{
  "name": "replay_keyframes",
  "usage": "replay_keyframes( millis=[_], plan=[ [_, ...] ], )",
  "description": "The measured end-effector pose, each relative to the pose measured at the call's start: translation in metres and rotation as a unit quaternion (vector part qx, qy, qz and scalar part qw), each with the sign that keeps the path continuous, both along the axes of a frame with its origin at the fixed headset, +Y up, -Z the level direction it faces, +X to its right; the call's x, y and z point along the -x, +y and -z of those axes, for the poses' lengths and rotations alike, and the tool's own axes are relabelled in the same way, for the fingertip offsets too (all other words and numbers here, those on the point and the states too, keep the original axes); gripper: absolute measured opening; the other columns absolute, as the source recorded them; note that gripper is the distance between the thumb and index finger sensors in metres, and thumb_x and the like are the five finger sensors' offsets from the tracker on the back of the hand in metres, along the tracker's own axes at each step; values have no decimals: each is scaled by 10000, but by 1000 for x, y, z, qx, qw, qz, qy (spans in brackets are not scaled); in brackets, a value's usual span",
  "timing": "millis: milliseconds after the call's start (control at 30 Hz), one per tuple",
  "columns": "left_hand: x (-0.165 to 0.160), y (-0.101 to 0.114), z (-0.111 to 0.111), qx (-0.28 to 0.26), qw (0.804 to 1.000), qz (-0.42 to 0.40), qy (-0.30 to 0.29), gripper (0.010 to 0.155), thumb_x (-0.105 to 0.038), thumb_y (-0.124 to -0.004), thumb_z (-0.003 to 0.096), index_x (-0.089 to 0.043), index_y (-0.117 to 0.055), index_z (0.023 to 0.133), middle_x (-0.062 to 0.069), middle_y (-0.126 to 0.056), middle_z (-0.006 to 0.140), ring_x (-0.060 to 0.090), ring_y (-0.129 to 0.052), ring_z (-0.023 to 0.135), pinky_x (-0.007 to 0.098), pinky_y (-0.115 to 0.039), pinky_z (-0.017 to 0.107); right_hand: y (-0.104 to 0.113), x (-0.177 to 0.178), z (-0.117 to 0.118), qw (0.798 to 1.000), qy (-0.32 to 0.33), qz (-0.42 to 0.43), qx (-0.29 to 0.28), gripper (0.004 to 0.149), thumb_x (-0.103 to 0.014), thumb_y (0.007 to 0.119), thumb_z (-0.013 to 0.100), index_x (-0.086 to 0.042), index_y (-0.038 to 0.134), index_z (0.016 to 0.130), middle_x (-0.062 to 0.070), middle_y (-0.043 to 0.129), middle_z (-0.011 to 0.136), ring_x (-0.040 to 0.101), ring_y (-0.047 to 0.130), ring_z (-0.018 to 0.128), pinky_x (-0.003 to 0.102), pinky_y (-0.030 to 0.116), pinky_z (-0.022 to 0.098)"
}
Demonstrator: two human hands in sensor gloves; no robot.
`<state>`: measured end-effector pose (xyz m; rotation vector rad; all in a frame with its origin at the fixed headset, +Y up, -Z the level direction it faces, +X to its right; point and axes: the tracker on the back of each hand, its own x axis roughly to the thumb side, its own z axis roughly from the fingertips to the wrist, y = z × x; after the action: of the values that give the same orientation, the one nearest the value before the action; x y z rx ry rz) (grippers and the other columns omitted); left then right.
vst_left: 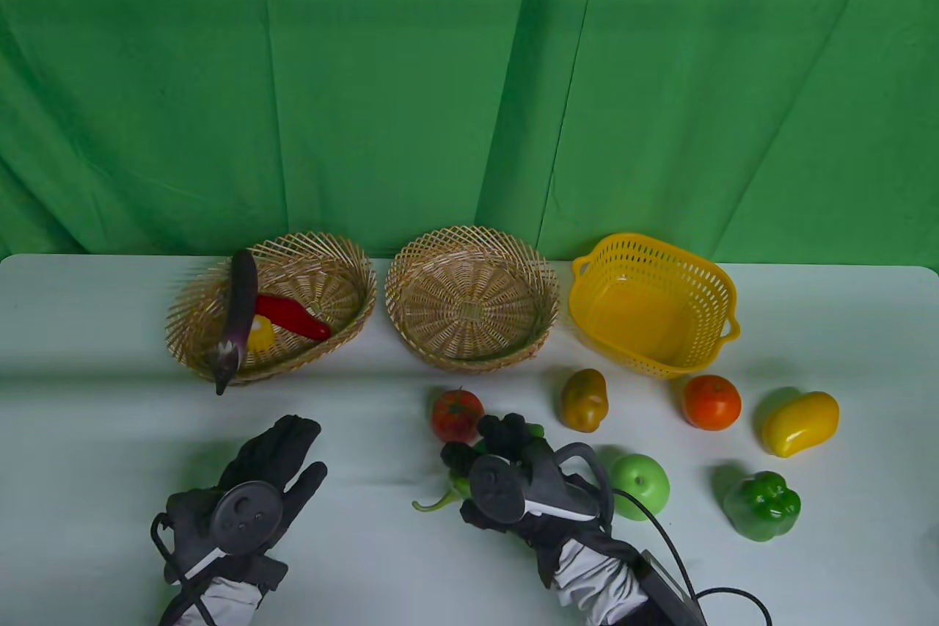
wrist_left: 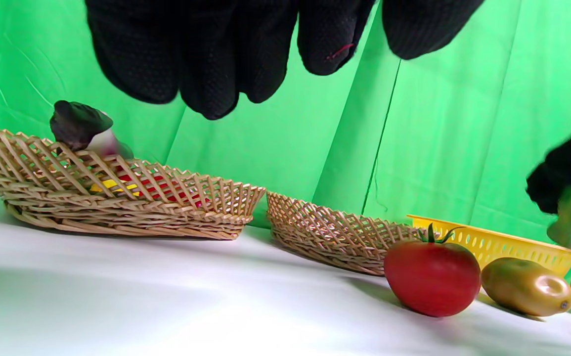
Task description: Place 10 objects into 3 containers, with green background
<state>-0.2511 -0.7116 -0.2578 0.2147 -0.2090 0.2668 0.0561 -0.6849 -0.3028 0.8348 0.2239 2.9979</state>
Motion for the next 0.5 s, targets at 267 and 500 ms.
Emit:
replay_keyframes(
  millis=[267,500],
  plan=[
    [2,1,0,0,1000,1,7,622,-550,-622,573,-290,-582,1136,134,-736,1127,366,-839,958,553,-753,613,36,2,47,998,-46,33,0,728,-578,788,489,-454,389,1085,218,343,1205,549,405,1081,714,602,720],
    [7,2,0,-4,1000,2,16,621,-550,-622,573,-291,-582,1136,135,-734,1128,368,-835,961,552,-753,614,46,24,93,994,-77,71,11,734,-584,780,489,-462,372,1087,203,333,1211,532,395,1092,701,595,731]
  ],
)
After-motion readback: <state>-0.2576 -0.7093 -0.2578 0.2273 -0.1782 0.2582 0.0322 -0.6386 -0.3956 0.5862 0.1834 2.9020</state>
